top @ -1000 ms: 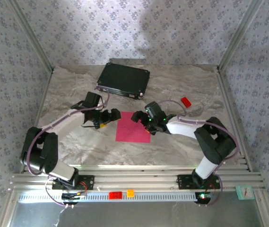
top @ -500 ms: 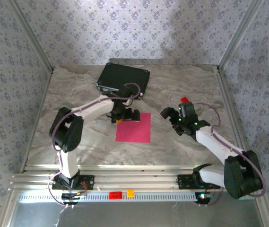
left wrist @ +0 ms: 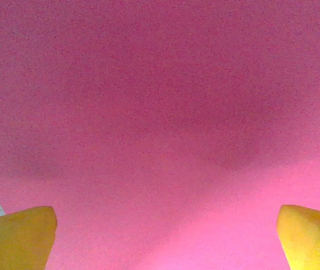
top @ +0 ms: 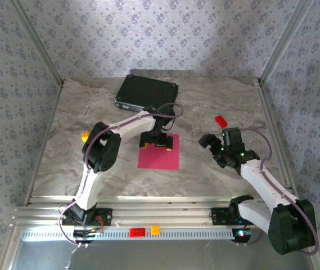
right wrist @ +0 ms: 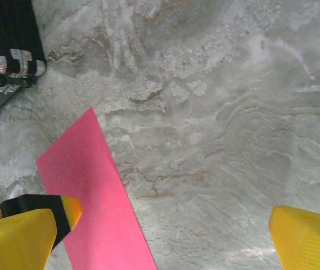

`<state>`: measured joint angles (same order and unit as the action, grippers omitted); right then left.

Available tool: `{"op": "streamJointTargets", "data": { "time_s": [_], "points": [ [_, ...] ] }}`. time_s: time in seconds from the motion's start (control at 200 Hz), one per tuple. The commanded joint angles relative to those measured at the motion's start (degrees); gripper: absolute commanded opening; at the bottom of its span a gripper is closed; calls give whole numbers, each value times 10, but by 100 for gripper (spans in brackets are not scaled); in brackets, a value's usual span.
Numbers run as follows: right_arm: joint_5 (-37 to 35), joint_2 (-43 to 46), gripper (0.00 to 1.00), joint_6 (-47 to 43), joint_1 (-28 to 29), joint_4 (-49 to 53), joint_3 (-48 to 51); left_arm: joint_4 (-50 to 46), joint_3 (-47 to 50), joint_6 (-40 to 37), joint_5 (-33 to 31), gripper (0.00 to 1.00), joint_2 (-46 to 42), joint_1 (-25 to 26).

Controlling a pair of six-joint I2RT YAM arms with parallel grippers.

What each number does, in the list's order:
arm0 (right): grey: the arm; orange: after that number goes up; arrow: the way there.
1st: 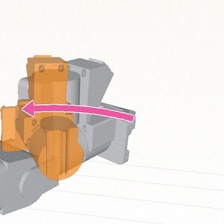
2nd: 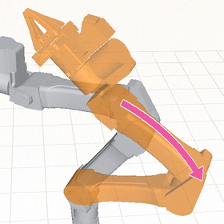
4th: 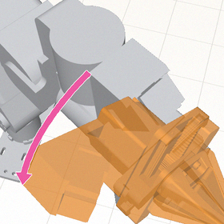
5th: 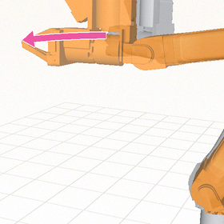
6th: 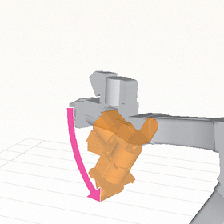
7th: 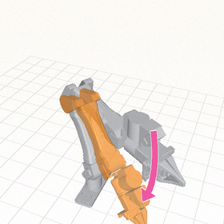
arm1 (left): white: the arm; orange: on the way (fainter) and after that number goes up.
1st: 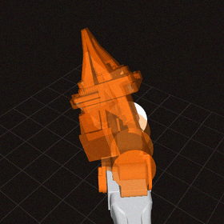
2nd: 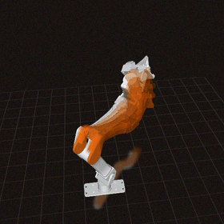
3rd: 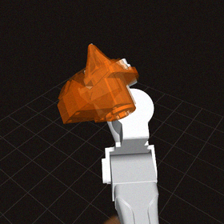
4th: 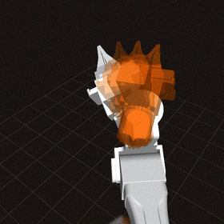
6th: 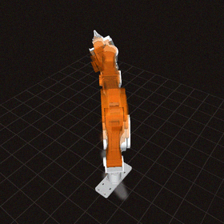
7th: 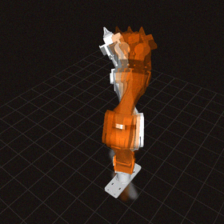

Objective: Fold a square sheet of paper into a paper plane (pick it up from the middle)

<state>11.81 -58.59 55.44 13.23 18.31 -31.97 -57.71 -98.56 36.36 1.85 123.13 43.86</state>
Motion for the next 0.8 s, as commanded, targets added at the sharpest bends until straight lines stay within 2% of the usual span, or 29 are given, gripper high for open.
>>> {"op": "streamJointTargets", "data": {
  "time_s": [0.0, 0.455, 0.795],
  "points": [
    [12, 6, 99, -12, -7, 23, 8, -28, -26, 10, -1, 100, 15, 0],
    [15, 7, 99, -14, -11, 27, 6, -33, -44, 11, -12, 100, 42, 14],
    [15, 15, 99, -16, -11, 38, 11, -3, 3, 18, 5, 100, 58, 14]
  ]
}}
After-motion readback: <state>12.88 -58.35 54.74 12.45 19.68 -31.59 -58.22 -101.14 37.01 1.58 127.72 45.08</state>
